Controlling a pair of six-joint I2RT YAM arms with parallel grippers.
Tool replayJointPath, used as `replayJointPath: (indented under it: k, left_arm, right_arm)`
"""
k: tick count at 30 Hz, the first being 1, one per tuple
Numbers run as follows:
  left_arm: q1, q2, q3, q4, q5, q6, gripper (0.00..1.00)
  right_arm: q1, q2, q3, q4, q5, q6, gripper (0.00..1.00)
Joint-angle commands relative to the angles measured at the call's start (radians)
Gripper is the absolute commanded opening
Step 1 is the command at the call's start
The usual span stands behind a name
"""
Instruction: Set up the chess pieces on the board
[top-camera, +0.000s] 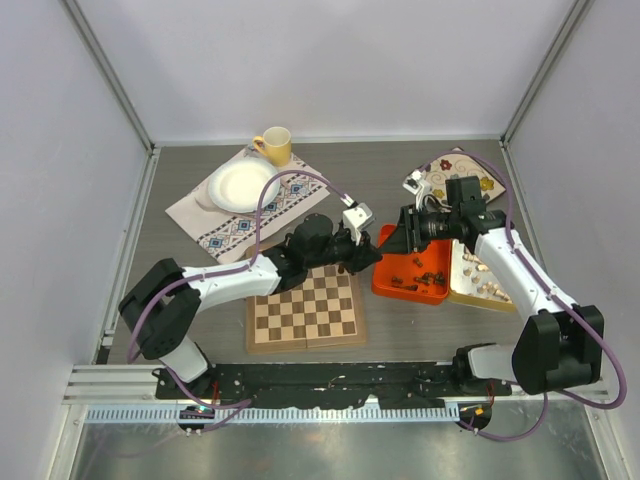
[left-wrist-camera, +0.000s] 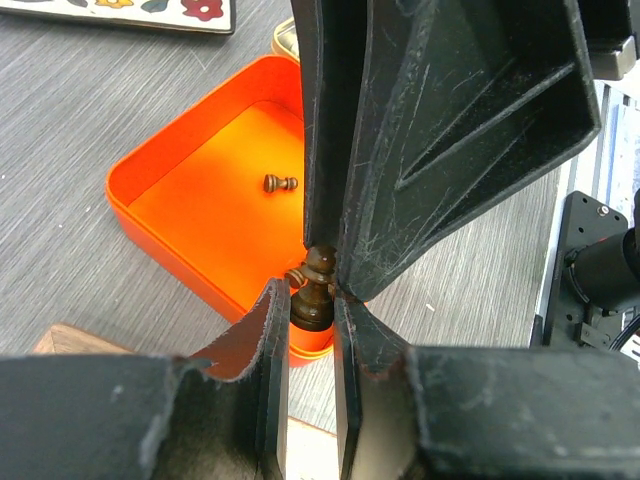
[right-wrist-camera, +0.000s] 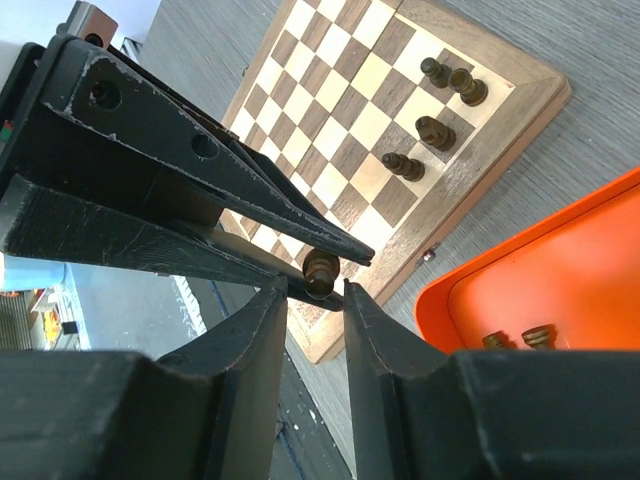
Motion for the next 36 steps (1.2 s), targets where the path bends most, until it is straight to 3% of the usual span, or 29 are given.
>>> replayJointPath:
  k: [1, 4, 17, 20, 23, 25, 27, 28, 30, 31, 33, 36]
  left_arm:
    - [0.002, -0.032, 0.011, 0.074, 0.018, 0.001, 0.10]
    - [0.002, -0.032, 0.010, 0.078, 0.019, 0.000, 0.10]
    - [0.002, -0.034, 0.001, 0.089, 0.038, -0.006, 0.11]
    - [0.002, -0.032, -0.001, 0.094, 0.039, -0.009, 0.10]
    - [0.001, -0.032, 0.001, 0.095, 0.033, -0.012, 0.11]
    - [0.002, -0.035, -0.001, 0.095, 0.019, -0.015, 0.14]
    - [0.003, -0.045, -0.005, 0.095, 0.003, -0.022, 0.21]
    - [0.003, -0.049, -0.009, 0.097, -0.002, -0.023, 0.33]
    - [0.006, -0.074, -0.030, 0.107, -0.004, -0.026, 0.47]
    - [0.012, -0.087, -0.038, 0.109, -0.001, -0.031, 0.60]
    - [0.020, -0.135, -0.064, 0.103, 0.004, -0.046, 0.74]
    - [0.037, -0.224, -0.087, 0.036, 0.019, -0.046, 0.84]
  right_arm:
    - [0.008, 0.013, 0.040, -0.004, -0.013, -0.019, 0.32]
    - [0.011, 0.021, 0.041, -0.006, -0.032, -0.014, 0.26]
    - [0.022, 0.045, 0.052, 0.008, -0.062, -0.002, 0.29]
    - [0.025, 0.047, 0.051, 0.011, -0.075, -0.002, 0.24]
    - [0.027, 0.044, 0.054, 0.009, -0.081, -0.007, 0.07]
    - [0.028, 0.039, 0.054, 0.009, -0.082, -0.011, 0.04]
    - [0.031, 0.036, 0.057, 0.009, -0.078, -0.019, 0.01]
    - [0.031, 0.035, 0.058, 0.009, -0.072, -0.022, 0.01]
    - [0.033, 0.032, 0.068, 0.005, -0.050, -0.039, 0.01]
    - [0.034, 0.033, 0.072, -0.003, -0.041, -0.045, 0.01]
    - [0.042, 0.041, 0.091, -0.015, -0.010, -0.076, 0.01]
    - [0.063, 0.051, 0.112, -0.030, 0.032, -0.120, 0.01]
